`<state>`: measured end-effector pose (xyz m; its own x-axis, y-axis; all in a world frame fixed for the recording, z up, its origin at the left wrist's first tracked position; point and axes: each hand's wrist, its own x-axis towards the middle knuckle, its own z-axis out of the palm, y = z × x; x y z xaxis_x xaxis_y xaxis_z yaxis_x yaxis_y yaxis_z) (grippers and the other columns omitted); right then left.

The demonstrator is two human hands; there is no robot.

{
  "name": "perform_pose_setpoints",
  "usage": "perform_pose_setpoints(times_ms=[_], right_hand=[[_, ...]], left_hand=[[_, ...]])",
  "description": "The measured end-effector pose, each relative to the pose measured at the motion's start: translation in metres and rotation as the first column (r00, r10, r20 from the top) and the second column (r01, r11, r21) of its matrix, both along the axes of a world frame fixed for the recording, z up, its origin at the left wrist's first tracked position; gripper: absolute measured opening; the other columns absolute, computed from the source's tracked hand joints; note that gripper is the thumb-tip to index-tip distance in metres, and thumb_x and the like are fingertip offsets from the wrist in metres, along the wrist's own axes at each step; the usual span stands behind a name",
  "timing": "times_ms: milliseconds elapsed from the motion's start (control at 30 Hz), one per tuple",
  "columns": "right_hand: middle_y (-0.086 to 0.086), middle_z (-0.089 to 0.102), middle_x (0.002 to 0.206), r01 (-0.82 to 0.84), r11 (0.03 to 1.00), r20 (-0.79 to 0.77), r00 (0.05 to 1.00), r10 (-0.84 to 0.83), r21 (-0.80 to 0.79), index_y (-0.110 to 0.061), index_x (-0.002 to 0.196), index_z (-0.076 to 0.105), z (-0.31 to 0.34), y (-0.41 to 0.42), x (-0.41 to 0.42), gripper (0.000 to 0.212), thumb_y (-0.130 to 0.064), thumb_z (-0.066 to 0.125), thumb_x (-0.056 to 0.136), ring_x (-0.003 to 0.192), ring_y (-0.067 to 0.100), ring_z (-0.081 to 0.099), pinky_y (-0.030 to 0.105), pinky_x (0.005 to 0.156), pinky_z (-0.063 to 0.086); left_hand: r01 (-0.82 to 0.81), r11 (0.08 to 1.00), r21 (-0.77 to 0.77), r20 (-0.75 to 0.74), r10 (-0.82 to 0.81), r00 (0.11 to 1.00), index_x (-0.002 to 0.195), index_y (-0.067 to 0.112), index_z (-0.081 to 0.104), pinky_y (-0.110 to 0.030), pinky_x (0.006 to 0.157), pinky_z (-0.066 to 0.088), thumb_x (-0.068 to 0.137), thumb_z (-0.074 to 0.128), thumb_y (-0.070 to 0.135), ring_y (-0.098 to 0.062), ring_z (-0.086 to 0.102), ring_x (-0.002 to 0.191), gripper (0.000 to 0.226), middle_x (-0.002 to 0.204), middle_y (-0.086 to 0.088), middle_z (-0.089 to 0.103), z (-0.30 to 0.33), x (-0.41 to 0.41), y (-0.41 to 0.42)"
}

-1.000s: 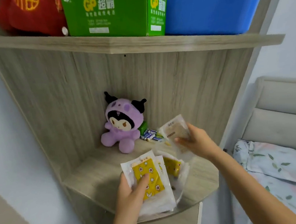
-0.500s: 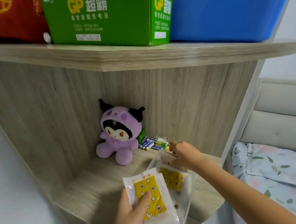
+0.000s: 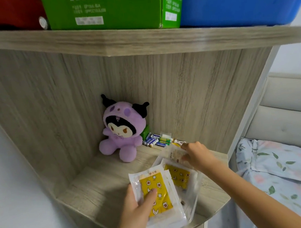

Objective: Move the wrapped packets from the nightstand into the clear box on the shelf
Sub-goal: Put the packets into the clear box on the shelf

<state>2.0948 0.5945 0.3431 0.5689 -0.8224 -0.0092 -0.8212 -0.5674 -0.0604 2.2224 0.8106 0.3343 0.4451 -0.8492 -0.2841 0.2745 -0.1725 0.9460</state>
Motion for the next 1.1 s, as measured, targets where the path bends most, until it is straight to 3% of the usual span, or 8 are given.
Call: perform_pose_setpoints(times_ms=[167,300,400,500,667,767,933,1100], right_hand=[[0.003,0.066,0.111,-0.135,0.903,0.016,0.988,0.155,-0.408,-0.015,0.118,0.065,-0.011,0.007,-0.014,0.058,-0.028,0.085,0.065,0.093,0.027,0.061,0.036,0.070,0.051],[0.002,0.066,0.108,-0.056,0.841,0.311,0.914,0.260,-0.538,-0.016,0.110,0.067,0.000,0.008,-0.025,0.053,-0.025,0.088,0.062,0.091,0.025,0.060,0.036,0.070,0.051],[-0.004,0.069,0.091,-0.016,0.999,0.717,0.696,0.039,-0.039,-0.017,0.101,0.067,0.027,0.032,-0.024,0.023,-0.032,0.071,0.084,0.077,0.005,0.062,0.021,0.067,0.049],[0.002,0.069,0.087,-0.212,0.761,0.634,0.707,-0.313,0.613,-0.015,0.098,0.064,0.040,0.050,-0.024,0.031,-0.043,0.068,0.084,0.073,0.008,0.063,0.025,0.066,0.052],[0.005,0.070,0.086,-0.177,0.813,0.680,0.660,-0.320,0.554,-0.014,0.087,0.063,0.039,0.036,-0.033,0.017,-0.027,0.073,0.083,0.077,0.018,0.063,0.037,0.076,0.052],[-0.003,0.057,0.070,0.005,0.974,0.544,0.829,-0.131,0.228,-0.019,0.075,0.050,0.049,0.019,-0.040,0.024,-0.028,0.070,0.086,0.063,0.012,0.053,0.016,0.058,0.042],[0.011,0.061,0.080,-0.006,1.000,0.219,0.976,0.002,0.017,-0.009,0.084,0.050,0.046,0.001,-0.023,0.022,-0.026,0.064,0.087,0.078,0.033,0.058,0.033,0.057,0.039],[0.012,0.065,0.109,0.021,0.996,0.021,1.000,-0.019,-0.092,-0.014,0.121,0.055,0.034,-0.003,-0.006,0.037,-0.031,0.061,0.089,0.098,0.034,0.062,0.037,0.071,0.048]], left_hand=[[0.005,1.000,-0.008,0.002,-0.005,1.000,0.121,0.021,0.055,-0.035,0.075,0.060,0.085,0.068,0.013,-0.019,0.072,0.090,0.039,0.102,-0.001,0.074,0.003,0.000,-0.010],[0.019,0.999,-0.050,-0.010,-0.020,1.000,0.120,0.024,0.052,-0.021,0.058,0.056,0.090,0.063,0.010,-0.009,0.071,0.082,0.035,0.100,0.003,0.071,0.009,-0.004,-0.029],[0.021,0.995,-0.101,-0.017,-0.023,1.000,0.118,0.024,0.054,-0.018,0.053,0.053,0.091,0.058,0.001,-0.004,0.072,0.073,0.036,0.096,0.003,0.073,0.014,-0.012,-0.049],[-0.006,0.982,-0.186,0.033,0.013,0.999,0.109,0.029,0.052,-0.029,0.069,0.058,0.085,0.065,0.001,-0.013,0.071,0.089,0.040,0.105,-0.002,0.072,0.013,-0.023,-0.070],[0.056,0.977,-0.207,0.316,0.012,0.949,0.122,0.029,0.034,-0.033,0.085,0.055,0.080,0.071,0.024,-0.012,0.065,0.101,0.057,0.115,0.004,0.064,0.011,-0.025,-0.098],[0.122,0.991,-0.049,0.687,-0.056,0.724,0.126,0.014,0.044,-0.026,0.084,0.051,0.093,0.057,0.029,-0.012,0.059,0.101,0.038,0.116,0.001,0.058,0.005,-0.009,-0.109],[0.350,0.862,0.368,0.879,-0.445,0.173,0.121,0.010,0.059,-0.032,0.099,0.043,0.091,0.059,0.022,-0.020,0.050,0.118,0.032,0.125,-0.005,0.054,-0.010,-0.006,-0.134],[0.366,0.774,0.517,0.793,-0.594,0.135,0.139,0.012,0.042,-0.039,0.107,0.038,0.091,0.060,0.033,-0.024,0.040,0.129,0.055,0.136,-0.009,0.046,-0.024,-0.005,-0.143]])
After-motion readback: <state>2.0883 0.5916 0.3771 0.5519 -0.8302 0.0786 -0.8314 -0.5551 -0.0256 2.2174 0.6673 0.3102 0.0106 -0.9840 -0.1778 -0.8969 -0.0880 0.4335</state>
